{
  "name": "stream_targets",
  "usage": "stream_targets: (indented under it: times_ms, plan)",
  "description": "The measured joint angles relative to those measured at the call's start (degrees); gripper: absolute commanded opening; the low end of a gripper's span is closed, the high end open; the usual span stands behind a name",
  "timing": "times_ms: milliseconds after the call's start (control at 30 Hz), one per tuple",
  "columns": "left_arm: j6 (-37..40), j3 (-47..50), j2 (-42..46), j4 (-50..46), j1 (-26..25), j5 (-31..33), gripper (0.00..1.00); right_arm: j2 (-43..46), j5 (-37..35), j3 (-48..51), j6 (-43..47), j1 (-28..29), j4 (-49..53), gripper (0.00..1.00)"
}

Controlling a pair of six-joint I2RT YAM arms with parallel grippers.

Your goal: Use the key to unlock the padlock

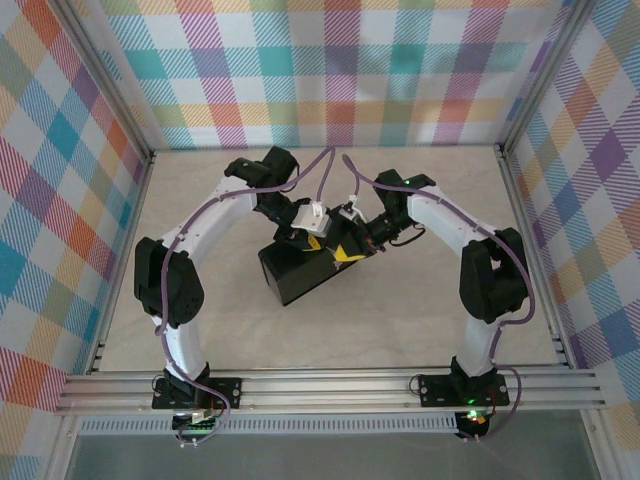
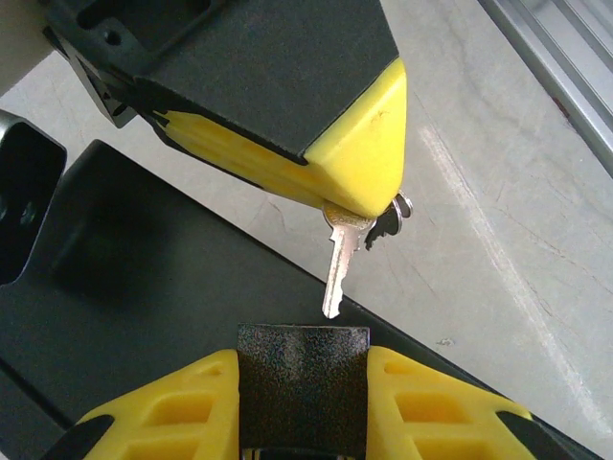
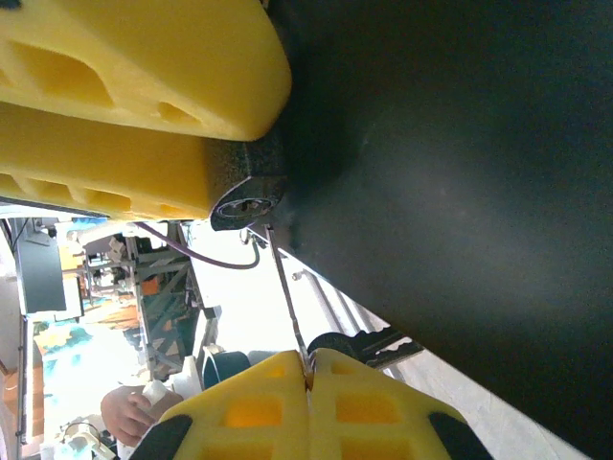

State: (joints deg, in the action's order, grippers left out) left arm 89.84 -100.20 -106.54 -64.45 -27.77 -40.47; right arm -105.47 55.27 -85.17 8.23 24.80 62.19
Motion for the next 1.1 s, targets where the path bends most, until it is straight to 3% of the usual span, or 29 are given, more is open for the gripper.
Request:
stream_targets:
  times_ms: [1100]
  plan:
    - [0.5, 0.3, 0.1, 0.1, -0.1, 0.0, 0.18, 1.2, -0.3, -1.4, 0.4, -0.3, 0.9, 0.00]
